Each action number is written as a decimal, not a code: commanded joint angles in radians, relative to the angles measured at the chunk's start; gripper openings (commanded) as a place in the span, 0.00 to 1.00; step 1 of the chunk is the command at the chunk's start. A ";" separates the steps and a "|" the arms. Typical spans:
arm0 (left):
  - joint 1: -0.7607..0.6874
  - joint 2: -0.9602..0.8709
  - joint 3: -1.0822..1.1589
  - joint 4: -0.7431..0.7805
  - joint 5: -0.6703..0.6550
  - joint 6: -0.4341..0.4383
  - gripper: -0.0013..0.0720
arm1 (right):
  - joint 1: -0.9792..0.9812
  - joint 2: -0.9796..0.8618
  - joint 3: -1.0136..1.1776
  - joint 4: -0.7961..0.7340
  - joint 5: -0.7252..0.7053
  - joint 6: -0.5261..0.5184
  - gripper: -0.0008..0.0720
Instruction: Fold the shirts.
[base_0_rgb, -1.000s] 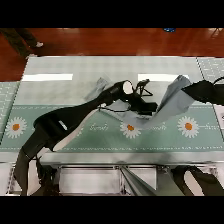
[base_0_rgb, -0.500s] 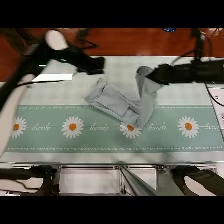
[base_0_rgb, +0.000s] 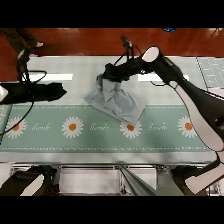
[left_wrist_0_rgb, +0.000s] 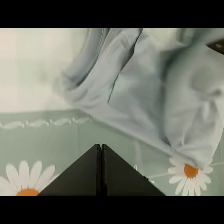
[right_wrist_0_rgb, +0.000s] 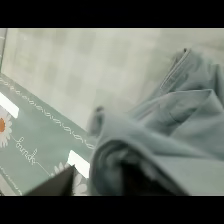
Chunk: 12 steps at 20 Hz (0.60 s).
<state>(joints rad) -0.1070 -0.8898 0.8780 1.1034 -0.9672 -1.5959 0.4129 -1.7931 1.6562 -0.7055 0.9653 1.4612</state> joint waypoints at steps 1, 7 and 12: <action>0.006 0.041 -0.156 -0.080 0.096 0.016 0.05 | 0.031 -0.106 0.032 0.061 0.026 -0.030 0.58; 0.134 0.020 -0.014 -0.080 0.086 0.059 0.05 | -0.208 0.144 0.032 -0.114 0.338 0.029 0.58; 0.192 0.083 0.036 -0.080 0.075 0.062 0.05 | -0.343 0.599 -0.286 -0.731 0.319 0.259 0.58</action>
<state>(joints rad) 0.0578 -0.8371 0.8959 1.0260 -0.8864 -1.5391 0.1379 -1.4261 1.5581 -1.0939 1.3090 1.5707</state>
